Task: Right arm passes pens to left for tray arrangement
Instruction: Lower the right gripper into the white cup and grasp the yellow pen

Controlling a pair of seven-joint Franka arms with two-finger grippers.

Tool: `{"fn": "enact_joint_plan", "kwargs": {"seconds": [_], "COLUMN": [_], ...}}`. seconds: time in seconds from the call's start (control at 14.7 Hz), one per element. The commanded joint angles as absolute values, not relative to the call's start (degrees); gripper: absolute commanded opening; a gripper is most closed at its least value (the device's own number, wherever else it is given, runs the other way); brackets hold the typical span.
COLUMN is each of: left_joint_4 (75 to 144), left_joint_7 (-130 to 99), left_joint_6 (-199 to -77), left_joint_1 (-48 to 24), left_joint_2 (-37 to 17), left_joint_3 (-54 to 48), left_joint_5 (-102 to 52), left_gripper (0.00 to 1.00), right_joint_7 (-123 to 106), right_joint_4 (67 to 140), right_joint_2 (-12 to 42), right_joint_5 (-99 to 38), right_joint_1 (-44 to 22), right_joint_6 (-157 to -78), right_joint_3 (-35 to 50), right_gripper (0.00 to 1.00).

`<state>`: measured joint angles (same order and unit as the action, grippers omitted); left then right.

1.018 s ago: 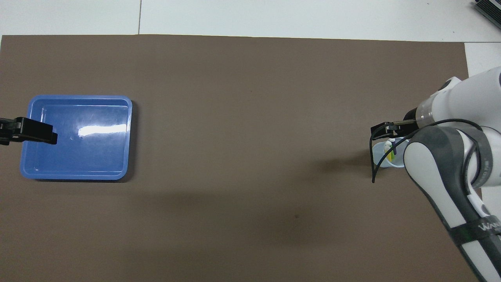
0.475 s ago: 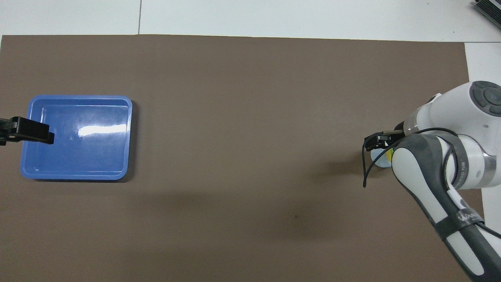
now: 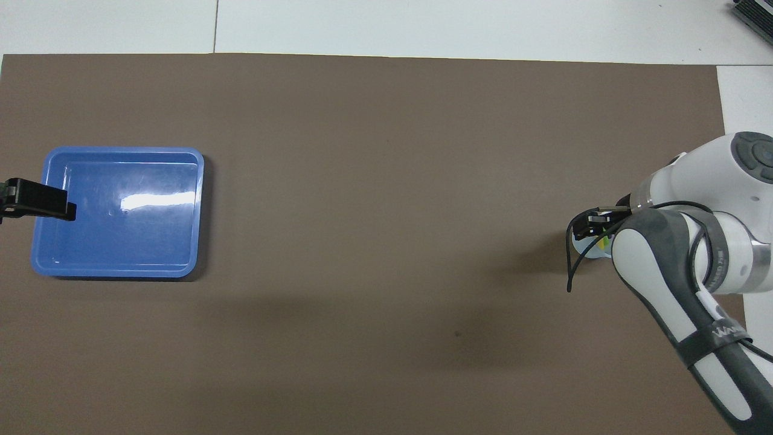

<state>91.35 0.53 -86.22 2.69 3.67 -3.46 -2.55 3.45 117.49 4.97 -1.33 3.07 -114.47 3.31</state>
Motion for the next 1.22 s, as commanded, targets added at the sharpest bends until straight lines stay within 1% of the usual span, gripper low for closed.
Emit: {"fn": "enact_joint_plan", "kwargs": {"seconds": [0.0, 0.14, 0.27, 0.48, 0.81, 0.95, 1.09, 1.15], "left_joint_4": [90.4, 90.5, 91.0, 91.7, 92.3, 92.2, 92.0, 92.0], "left_joint_7": [0.8, 0.8, 0.9, 0.0, -0.1, -0.1, 0.3, 0.2], "left_joint_6": [-86.7, -87.1, -87.3, -88.3, -88.2, -88.4, -88.4, -88.5], "left_joint_1": [2.6, 2.5, 2.6, 2.5, 2.5, 2.5, 2.5, 2.5], "left_joint_2": [3.4, 3.4, 3.7, 4.0, 4.1, 4.0, 4.0, 4.0], "left_joint_3": [-3.5, -3.7, -3.7, -4.0, -4.0, -4.2, -4.1, -4.1], "left_joint_5": [-3.3, -3.3, -3.4, -4.0, -4.0, -3.9, -3.8, -3.8], "left_gripper": [1.00, 1.00, 1.00, 1.00, 1.00, 1.00, 1.00, 1.00], "right_joint_7": [3.9, 3.8, 3.4, 3.3, 3.2, 3.2, 3.2, 3.2], "right_joint_4": [119.4, 119.4, 119.3, 119.0, 119.2, 119.2, 119.3, 119.2], "right_joint_2": [3.3, 3.3, 3.5, 3.8, 4.0, 4.0, 4.0, 4.0], "right_joint_5": [-2.4, -2.1, -1.2, 0.3, 0.4, 0.4, 0.4, 0.4], "right_joint_1": [4.1, 4.1, 4.1, 4.2, 5.0, 5.0, 5.0, 5.1], "right_joint_6": [-115.3, -115.4, -116.5, -117.9, -119.1, -119.1, -118.7, -118.3], "right_joint_3": [3.9, 3.8, 3.8, 3.8, 3.8, 3.8, 3.8, 3.8], "right_gripper": [0.65, 0.59, 0.59, 0.63, 0.63, 0.62, 0.54, 0.54]}}
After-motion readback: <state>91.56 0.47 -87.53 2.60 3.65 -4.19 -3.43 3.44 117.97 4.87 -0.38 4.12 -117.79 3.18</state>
